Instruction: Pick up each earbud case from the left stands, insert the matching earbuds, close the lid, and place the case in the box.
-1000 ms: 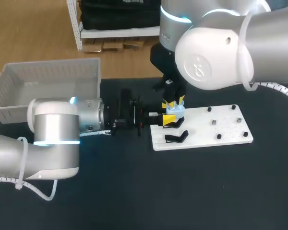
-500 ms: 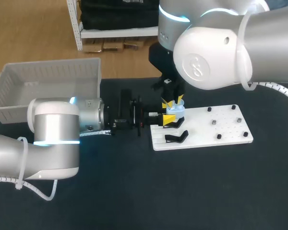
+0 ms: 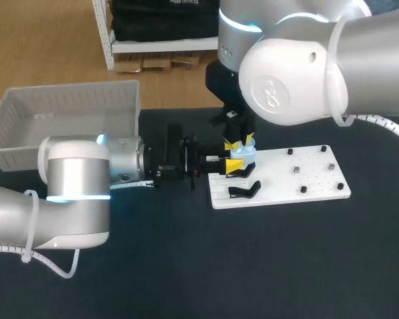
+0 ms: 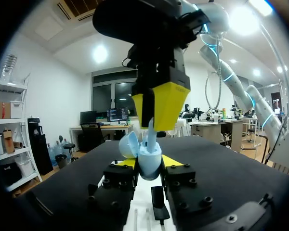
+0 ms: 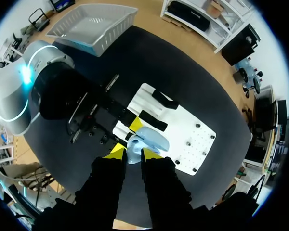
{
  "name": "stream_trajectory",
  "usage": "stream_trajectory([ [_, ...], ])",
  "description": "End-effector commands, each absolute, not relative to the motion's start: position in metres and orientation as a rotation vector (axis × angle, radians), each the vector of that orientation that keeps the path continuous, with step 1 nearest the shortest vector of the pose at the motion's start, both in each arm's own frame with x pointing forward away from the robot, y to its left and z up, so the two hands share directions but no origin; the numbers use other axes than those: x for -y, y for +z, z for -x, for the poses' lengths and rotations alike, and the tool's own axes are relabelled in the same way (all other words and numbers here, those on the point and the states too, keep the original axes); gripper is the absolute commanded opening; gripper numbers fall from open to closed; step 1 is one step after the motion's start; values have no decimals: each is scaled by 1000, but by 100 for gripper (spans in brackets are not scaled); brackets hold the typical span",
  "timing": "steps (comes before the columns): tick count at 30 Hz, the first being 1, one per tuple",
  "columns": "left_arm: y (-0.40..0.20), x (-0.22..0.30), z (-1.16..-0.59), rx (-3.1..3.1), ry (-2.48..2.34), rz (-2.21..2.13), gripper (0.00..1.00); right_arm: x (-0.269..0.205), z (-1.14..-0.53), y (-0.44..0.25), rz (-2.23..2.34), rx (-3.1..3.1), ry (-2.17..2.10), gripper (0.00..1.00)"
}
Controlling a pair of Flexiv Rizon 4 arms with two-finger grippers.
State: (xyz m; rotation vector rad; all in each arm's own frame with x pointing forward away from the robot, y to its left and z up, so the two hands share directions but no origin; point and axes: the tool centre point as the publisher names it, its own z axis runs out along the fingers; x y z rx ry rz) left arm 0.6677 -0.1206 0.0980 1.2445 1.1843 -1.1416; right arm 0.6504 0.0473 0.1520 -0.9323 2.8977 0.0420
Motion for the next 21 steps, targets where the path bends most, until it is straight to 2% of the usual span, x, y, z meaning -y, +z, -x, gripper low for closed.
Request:
stream_trajectory([
  [1, 97, 121, -666, -1182, -1133, -1237, 0, -48, -651, 152, 924, -2897, 43, 0],
  [21, 97, 121, -666, -1182, -1133, -1237, 0, -45, -657, 150, 906, -2897, 37, 0],
])
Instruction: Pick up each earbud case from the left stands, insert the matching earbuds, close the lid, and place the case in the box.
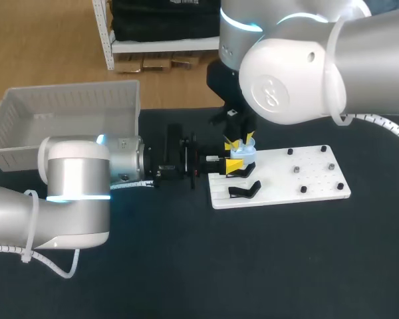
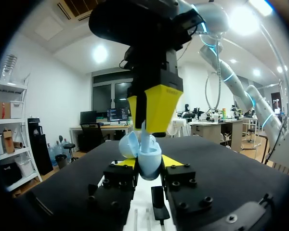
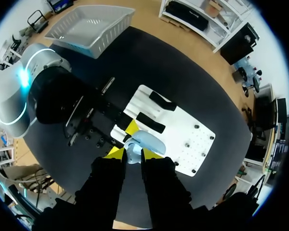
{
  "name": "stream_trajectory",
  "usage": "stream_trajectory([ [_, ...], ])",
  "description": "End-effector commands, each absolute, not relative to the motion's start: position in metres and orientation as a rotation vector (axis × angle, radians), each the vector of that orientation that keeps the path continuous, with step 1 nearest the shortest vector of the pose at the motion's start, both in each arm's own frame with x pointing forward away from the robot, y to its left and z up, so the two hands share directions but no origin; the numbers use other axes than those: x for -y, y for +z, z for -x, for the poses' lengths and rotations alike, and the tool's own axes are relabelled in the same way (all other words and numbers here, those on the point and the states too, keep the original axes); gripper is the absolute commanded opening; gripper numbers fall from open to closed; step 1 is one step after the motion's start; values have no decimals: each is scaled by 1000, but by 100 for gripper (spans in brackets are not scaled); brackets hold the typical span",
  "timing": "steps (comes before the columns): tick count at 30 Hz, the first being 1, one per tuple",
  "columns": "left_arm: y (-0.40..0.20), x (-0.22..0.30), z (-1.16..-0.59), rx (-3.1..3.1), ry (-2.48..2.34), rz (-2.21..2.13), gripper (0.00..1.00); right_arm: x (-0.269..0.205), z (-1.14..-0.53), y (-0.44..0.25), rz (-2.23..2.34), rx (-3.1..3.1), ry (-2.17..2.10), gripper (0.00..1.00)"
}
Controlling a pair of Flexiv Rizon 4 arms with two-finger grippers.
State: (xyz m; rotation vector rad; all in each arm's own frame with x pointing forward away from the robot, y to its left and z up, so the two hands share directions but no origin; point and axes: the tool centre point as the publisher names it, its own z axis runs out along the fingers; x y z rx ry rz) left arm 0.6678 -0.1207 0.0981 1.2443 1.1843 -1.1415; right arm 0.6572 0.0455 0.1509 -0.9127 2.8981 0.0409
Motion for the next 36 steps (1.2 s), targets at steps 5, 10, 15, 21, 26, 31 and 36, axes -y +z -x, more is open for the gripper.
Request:
stream_trajectory([
  [5, 97, 121, -666, -1182, -1133, -1237, 0, -44, -658, 149, 905, -2901, 40, 0],
  [10, 97, 121, -666, -1182, -1133, -1237, 0, -44, -658, 148, 904, -2903, 41, 0],
  [15, 97, 121, -666, -1182, -1133, -1237, 0, -44, -658, 146, 907, -2905, 41, 0],
  [21, 97, 121, -666, -1182, -1133, -1237, 0, -44, -658, 144, 911, -2908, 41, 0],
  [26, 97, 121, -666, -1182, -1133, -1237, 0, -43, -657, 143, 915, -2909, 35, 0],
  [31, 97, 121, -666, -1182, -1133, -1237, 0, -42, -657, 142, 913, -2911, 33, 0],
  [36, 97, 121, -666, -1182, -1133, -1237, 0, -42, -656, 142, 909, -2908, 55, 20],
])
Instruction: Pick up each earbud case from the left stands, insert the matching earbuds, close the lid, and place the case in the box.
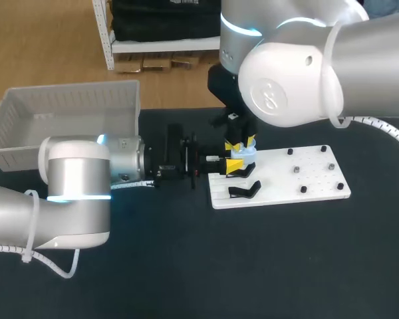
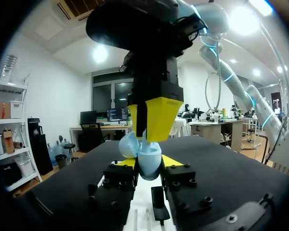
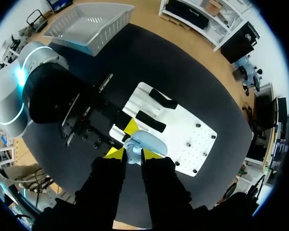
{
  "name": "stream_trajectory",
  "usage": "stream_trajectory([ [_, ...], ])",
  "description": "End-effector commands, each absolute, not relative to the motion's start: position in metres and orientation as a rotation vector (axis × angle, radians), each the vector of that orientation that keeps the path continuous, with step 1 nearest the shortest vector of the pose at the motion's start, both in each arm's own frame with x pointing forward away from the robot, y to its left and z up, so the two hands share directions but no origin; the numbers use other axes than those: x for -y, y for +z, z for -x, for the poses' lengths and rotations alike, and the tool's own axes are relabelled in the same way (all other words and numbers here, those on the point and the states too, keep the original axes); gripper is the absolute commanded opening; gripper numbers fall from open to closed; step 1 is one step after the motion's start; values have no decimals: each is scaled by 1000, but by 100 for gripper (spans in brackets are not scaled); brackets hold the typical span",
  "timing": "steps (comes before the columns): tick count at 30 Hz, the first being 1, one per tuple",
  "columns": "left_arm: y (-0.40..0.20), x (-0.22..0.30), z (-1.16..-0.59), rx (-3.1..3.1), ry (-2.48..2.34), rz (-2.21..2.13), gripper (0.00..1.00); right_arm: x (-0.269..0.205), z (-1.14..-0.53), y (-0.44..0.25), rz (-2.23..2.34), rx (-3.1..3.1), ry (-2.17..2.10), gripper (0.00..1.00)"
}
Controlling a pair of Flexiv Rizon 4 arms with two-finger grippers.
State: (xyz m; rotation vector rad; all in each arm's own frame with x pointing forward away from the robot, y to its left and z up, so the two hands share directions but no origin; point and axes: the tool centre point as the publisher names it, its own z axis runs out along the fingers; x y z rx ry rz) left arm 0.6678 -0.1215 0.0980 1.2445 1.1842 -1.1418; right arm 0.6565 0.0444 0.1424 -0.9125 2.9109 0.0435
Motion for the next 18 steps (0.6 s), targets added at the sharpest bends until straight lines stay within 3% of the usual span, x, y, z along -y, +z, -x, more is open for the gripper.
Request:
stream_trajectory([
  [1, 97, 121, -666, -1182, -1133, -1237, 0, -42, -656, 142, 908, -2909, 67, 28],
  [5, 97, 121, -666, -1182, -1133, -1237, 0, -42, -655, 145, 908, -2915, 140, 44],
  [7, 97, 121, -666, -1182, -1133, -1237, 0, -42, -655, 147, 908, -2916, 172, 58],
  [13, 97, 121, -666, -1182, -1133, -1237, 0, -37, -658, 160, 865, -2903, 310, 60],
  [18, 97, 121, -666, -1182, -1133, -1237, 0, -27, -672, 166, 640, -2911, 308, 81],
])
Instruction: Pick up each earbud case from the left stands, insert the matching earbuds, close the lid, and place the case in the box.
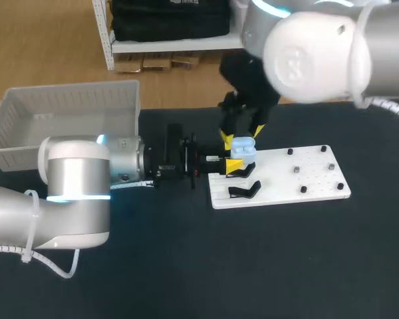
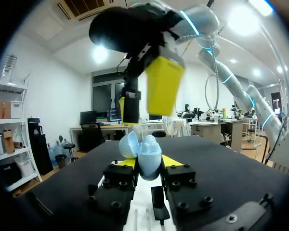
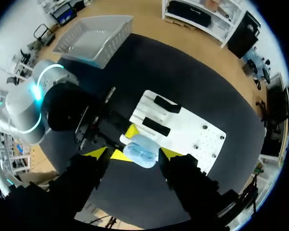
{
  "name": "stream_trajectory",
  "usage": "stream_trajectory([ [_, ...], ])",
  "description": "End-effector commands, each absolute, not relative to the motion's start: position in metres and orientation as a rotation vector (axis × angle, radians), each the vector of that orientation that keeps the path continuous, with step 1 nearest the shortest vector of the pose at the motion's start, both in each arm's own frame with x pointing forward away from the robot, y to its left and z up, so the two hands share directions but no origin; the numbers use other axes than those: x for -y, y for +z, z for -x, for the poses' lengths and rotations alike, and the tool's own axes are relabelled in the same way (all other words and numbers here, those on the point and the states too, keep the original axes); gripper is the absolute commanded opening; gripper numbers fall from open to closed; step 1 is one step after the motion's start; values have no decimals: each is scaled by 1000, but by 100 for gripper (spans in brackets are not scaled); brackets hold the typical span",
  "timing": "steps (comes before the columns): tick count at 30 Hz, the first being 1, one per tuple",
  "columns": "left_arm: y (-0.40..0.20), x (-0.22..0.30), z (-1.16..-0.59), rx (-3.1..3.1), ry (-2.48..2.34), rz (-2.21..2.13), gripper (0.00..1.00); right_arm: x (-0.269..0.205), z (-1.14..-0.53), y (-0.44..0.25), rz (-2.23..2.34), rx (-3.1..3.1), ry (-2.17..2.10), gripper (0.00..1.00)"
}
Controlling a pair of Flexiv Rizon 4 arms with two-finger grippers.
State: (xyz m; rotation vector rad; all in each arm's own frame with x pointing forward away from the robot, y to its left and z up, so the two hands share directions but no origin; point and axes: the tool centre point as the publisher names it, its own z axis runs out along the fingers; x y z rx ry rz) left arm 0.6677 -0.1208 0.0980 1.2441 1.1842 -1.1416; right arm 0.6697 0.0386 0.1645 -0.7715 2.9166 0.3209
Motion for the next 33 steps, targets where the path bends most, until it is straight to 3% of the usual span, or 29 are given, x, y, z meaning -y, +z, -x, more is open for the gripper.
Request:
stream_trajectory([
  [1, 97, 121, -666, -1182, -1133, -1237, 0, -25, -675, 167, 567, -2923, 313, 87],
  [2, 97, 121, -666, -1182, -1133, -1237, 0, -22, -680, 166, 498, -2941, 321, 98],
  [3, 97, 121, -666, -1182, -1133, -1237, 0, -19, -686, 165, 428, -2956, 320, 100],
  [14, 97, 121, -666, -1182, -1133, -1237, 0, 0, -718, 136, 169, -3059, 283, 100],
  [33, 97, 121, -666, -1182, -1133, -1237, 0, 6, -696, 127, 199, -3114, 244, 100],
])
